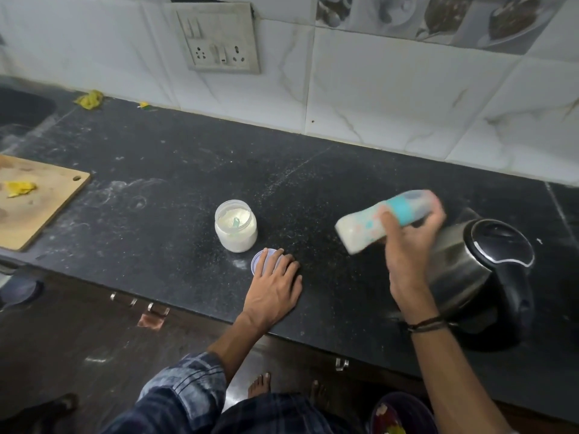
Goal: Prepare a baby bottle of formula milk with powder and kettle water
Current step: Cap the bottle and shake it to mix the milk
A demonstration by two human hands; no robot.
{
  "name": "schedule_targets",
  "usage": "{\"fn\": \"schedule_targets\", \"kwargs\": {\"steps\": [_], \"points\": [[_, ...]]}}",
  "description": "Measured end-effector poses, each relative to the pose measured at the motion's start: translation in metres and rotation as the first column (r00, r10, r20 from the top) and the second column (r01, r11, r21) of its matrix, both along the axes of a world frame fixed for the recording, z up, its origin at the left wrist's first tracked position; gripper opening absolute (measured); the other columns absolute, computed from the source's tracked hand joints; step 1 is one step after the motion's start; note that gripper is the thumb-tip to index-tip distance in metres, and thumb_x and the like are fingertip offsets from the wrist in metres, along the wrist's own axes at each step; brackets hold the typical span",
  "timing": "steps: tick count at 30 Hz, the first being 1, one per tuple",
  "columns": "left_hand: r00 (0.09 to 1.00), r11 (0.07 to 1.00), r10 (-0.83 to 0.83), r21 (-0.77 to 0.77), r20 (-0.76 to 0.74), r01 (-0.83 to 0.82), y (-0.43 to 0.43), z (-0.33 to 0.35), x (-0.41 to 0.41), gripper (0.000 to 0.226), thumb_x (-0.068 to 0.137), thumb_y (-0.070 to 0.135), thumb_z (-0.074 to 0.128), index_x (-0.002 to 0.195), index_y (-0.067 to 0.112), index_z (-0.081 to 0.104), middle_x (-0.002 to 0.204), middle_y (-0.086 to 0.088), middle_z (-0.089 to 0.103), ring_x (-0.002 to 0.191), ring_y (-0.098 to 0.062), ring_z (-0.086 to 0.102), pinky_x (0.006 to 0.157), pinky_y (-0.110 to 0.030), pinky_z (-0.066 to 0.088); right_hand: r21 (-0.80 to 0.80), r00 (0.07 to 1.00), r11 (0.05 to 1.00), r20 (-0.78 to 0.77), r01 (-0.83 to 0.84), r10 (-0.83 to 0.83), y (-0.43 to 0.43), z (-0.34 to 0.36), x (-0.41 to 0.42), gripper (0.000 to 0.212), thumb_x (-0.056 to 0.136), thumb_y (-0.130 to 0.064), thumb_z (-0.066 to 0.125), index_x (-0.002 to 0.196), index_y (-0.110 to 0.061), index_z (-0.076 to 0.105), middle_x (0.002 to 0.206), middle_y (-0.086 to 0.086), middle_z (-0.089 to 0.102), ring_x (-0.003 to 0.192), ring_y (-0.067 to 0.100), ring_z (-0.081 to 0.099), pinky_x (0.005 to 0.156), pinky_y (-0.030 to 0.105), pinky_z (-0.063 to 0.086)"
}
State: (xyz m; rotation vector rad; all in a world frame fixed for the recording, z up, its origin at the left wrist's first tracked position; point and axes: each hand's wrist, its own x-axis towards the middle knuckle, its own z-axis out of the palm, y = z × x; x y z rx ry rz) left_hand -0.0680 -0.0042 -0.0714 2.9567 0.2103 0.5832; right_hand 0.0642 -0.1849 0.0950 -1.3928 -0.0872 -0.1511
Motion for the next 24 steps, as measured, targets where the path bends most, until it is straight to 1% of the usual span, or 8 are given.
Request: {"fn": "schedule_targets", "kwargs": {"steps": [2, 5, 9, 12, 16, 20, 22, 24], "points": [[1.000, 1.000, -0.003, -0.001, 0.002, 0.003, -0.001, 0.002, 0.001, 0.037, 0.105, 0.039, 0.048, 0.121, 0.016, 0.072, 0.129, -0.004, 0.066, 0.133, -0.029, 0.056, 0.123, -0.053, 0.032, -0.034, 0.999, 0.999, 0.016, -0.035, 0.036, -0.008, -0.002, 0.000, 0.061, 0.090, -0.009, 0.078, 0.137, -0.025, 0.043, 0.123, -0.001, 0.060, 0.098, 0.009, 0.072, 0.082, 0.029, 0.061], [1.000, 1.000, 0.011, -0.008, -0.003, -0.011, -0.001, 0.002, 0.002, 0.037, 0.105, 0.039, 0.048, 0.121, 0.016, 0.072, 0.128, -0.003, 0.066, 0.133, -0.029, 0.056, 0.123, -0.054, 0.032, 0.147, 0.989, 0.981, 0.050, 0.129, -0.138, -0.009, 0.005, 0.011, 0.071, 0.085, -0.019, 0.079, 0.142, -0.010, 0.038, 0.127, 0.008, 0.059, 0.102, 0.014, 0.070, 0.085, 0.036, 0.061], [1.000, 1.000, -0.004, -0.008, 0.005, 0.004, 0.000, 0.001, 0.000, 0.036, 0.104, 0.039, 0.049, 0.121, 0.016, 0.072, 0.128, -0.003, 0.066, 0.133, -0.029, 0.056, 0.124, -0.053, 0.031, 0.030, 1.000, 1.000, 0.003, 0.007, -0.007, -0.003, -0.001, -0.002, 0.063, 0.080, -0.018, 0.079, 0.132, -0.030, 0.046, 0.122, 0.002, 0.065, 0.094, 0.008, 0.073, 0.077, 0.025, 0.060], [1.000, 1.000, 0.006, -0.019, -0.007, -0.006, 0.000, -0.001, 0.003, 0.036, 0.105, 0.039, 0.049, 0.122, 0.017, 0.071, 0.129, -0.002, 0.065, 0.134, -0.029, 0.055, 0.124, -0.054, 0.031, 0.165, 0.989, 0.979, 0.075, 0.115, -0.129, -0.005, 0.000, 0.006, 0.069, 0.085, -0.016, 0.079, 0.141, -0.014, 0.040, 0.120, -0.006, 0.066, 0.099, 0.006, 0.072, 0.081, 0.025, 0.059], [1.000, 1.000, -0.004, -0.016, -0.010, 0.004, 0.001, -0.002, 0.001, 0.036, 0.105, 0.039, 0.048, 0.122, 0.017, 0.070, 0.129, -0.003, 0.064, 0.134, -0.029, 0.054, 0.125, -0.053, 0.030, -0.065, 0.994, 0.993, 0.023, -0.103, 0.105, -0.005, -0.001, 0.004, 0.063, 0.085, -0.010, 0.079, 0.132, -0.034, 0.045, 0.124, 0.004, 0.059, 0.094, 0.006, 0.072, 0.077, 0.022, 0.058], [1.000, 1.000, 0.003, -0.017, -0.001, -0.003, 0.000, -0.002, 0.003, 0.038, 0.105, 0.040, 0.046, 0.122, 0.017, 0.071, 0.129, -0.003, 0.065, 0.134, -0.029, 0.054, 0.125, -0.052, 0.028, 0.123, 0.992, 0.987, 0.065, 0.104, -0.113, -0.014, 0.002, 0.009, 0.067, 0.085, -0.017, 0.080, 0.140, -0.020, 0.041, 0.126, 0.005, 0.061, 0.102, 0.012, 0.072, 0.087, 0.040, 0.062], [1.000, 1.000, 0.000, -0.013, 0.005, 0.000, 0.001, -0.004, 0.002, 0.038, 0.105, 0.040, 0.046, 0.122, 0.017, 0.071, 0.129, -0.003, 0.065, 0.134, -0.029, 0.054, 0.125, -0.052, 0.027, 0.099, 0.995, 0.990, 0.011, 0.096, -0.098, -0.009, 0.007, 0.010, 0.064, 0.088, -0.013, 0.079, 0.139, -0.024, 0.041, 0.127, 0.007, 0.061, 0.103, 0.016, 0.072, 0.090, 0.051, 0.062], [1.000, 1.000, -0.012, -0.009, 0.021, 0.012, 0.001, -0.005, 0.001, 0.037, 0.105, 0.040, 0.047, 0.121, 0.016, 0.071, 0.129, -0.003, 0.065, 0.133, -0.029, 0.054, 0.125, -0.051, 0.026, -0.029, 0.999, 0.999, -0.006, -0.036, 0.036, -0.010, 0.003, 0.008, 0.062, 0.089, -0.006, 0.078, 0.133, -0.034, 0.045, 0.122, 0.003, 0.063, 0.098, 0.013, 0.073, 0.083, 0.039, 0.063]]}}
